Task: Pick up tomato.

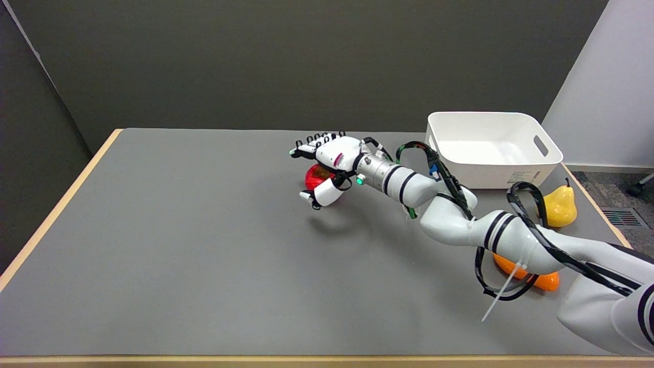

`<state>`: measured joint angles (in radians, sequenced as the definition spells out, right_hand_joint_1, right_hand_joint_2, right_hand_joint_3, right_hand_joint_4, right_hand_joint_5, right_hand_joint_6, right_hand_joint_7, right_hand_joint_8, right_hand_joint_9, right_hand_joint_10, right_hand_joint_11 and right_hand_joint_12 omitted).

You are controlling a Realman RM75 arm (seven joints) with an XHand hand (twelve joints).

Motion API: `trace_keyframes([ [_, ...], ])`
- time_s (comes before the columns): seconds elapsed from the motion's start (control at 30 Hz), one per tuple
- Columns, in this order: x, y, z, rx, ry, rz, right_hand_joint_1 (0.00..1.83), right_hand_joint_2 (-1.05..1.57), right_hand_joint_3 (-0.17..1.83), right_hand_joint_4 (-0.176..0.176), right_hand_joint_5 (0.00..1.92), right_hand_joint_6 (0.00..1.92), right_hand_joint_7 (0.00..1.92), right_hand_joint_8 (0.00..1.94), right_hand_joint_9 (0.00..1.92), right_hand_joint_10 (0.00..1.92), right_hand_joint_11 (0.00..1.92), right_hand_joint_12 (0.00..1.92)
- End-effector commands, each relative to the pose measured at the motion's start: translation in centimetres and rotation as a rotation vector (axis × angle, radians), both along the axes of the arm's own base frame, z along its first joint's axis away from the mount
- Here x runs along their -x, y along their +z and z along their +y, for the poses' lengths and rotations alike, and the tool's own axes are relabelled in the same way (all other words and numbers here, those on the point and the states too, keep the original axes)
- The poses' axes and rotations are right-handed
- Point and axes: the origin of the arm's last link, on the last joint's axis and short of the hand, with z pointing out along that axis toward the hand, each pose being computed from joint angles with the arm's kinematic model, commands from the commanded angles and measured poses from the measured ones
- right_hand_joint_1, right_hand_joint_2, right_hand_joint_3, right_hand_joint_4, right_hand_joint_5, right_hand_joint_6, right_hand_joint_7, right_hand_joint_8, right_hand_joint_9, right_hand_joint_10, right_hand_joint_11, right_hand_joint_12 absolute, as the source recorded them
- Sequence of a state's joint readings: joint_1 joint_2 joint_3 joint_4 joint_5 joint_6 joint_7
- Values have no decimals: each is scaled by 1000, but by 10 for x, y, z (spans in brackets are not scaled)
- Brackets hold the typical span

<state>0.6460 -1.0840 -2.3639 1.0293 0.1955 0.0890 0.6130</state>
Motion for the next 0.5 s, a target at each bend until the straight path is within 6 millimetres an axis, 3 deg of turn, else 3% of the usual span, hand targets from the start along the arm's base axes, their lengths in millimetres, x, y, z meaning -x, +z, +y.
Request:
trace_keyframes([
  [0.03,20,6,-7,45,-65,30,497,600,952,94,161,402,245,300,205,656,128,1269],
  [0.4,25,11,0,47,-74,34,548,620,927,98,180,392,265,299,225,665,160,1281],
  [0.43,24,12,0,46,-71,33,571,620,932,98,182,396,269,302,231,672,181,1305],
  [0.5,23,12,2,41,-64,35,706,620,974,95,203,441,314,350,301,757,410,1565],
])
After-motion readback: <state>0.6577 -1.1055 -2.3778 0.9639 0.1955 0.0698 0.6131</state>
